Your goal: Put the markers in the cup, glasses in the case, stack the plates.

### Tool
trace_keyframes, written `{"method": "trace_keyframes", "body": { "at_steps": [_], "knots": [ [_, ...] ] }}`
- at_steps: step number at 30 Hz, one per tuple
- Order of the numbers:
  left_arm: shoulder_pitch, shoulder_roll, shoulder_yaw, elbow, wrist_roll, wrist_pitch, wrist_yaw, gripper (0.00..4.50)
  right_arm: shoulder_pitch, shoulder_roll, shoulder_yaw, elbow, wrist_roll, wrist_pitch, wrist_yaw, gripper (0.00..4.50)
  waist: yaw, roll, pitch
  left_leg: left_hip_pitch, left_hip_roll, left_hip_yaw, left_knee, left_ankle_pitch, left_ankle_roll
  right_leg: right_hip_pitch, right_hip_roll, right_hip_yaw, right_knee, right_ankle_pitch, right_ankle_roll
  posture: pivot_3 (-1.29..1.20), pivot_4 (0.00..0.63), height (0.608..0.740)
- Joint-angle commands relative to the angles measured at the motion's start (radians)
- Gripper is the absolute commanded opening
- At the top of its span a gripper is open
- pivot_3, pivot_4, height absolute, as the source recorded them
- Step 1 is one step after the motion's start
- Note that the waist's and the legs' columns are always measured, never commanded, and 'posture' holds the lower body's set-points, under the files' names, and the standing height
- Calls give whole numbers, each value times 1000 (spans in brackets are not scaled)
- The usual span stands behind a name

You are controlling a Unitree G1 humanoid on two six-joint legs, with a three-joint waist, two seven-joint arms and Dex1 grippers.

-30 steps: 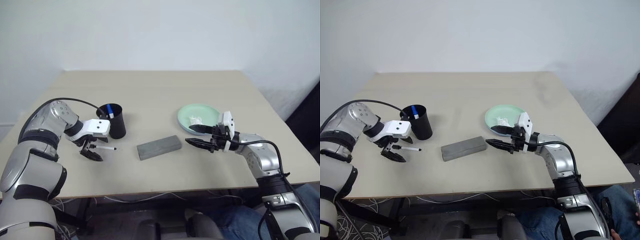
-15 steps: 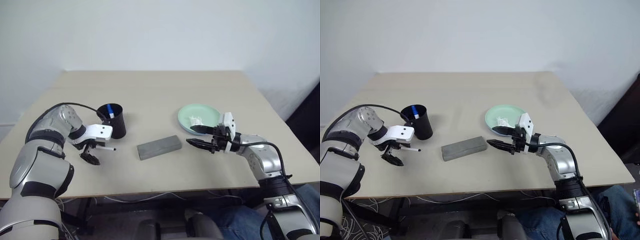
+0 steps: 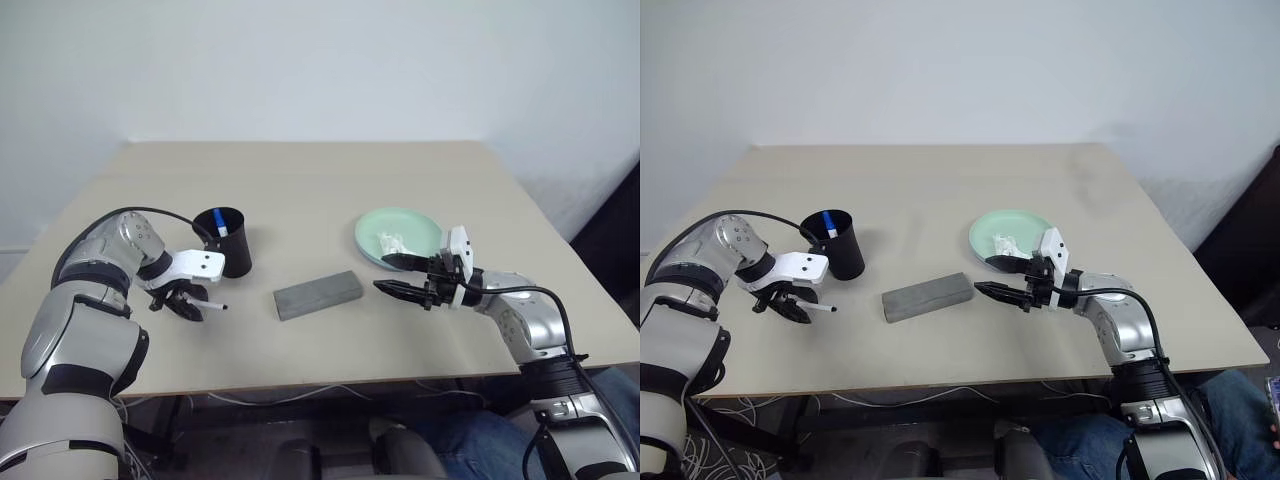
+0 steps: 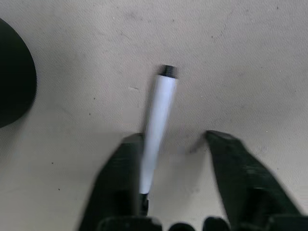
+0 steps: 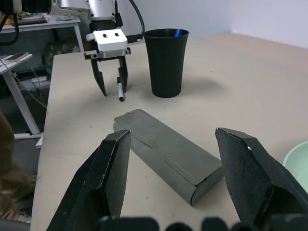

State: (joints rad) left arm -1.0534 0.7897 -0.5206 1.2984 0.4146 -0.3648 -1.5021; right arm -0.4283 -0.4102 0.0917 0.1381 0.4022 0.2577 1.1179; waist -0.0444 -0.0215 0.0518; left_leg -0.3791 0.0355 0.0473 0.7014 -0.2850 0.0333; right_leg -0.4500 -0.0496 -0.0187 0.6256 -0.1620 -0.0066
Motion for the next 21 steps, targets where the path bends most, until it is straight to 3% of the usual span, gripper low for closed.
{"method": "trace_keyframes", "body": {
  "at_steps": [1, 3, 16, 21],
  "knots": [
    [5, 14, 20, 1, 11, -6, -10, 773, -32, 1, -24, -29, 20, -14, 2, 3049, 0, 0, 0, 0, 0, 0, 0, 0, 0, 0, 0, 0, 0, 0, 0, 0, 0, 721],
    [9, 15, 23, 0, 15, -9, -10, 42, -33, 2, -24, -27, 19, -16, 2, 3049, 0, 0, 0, 0, 0, 0, 0, 0, 0, 0, 0, 0, 0, 0, 0, 0, 0, 721],
    [4, -5, 105, -18, -42, 10, -77, 15, -30, 2, -25, -21, 16, -22, 1, 3049, 0, 0, 0, 0, 0, 0, 0, 0, 0, 0, 0, 0, 0, 0, 0, 0, 0, 721],
    [-14, -36, 160, -70, -203, 50, -112, 15, -29, -2, -27, -28, 21, -19, 7, 3049, 2, 0, 0, -1, 0, -1, 1, 0, 0, 0, 0, -1, 0, 0, 0, 0, 0, 721]
  ]
}}
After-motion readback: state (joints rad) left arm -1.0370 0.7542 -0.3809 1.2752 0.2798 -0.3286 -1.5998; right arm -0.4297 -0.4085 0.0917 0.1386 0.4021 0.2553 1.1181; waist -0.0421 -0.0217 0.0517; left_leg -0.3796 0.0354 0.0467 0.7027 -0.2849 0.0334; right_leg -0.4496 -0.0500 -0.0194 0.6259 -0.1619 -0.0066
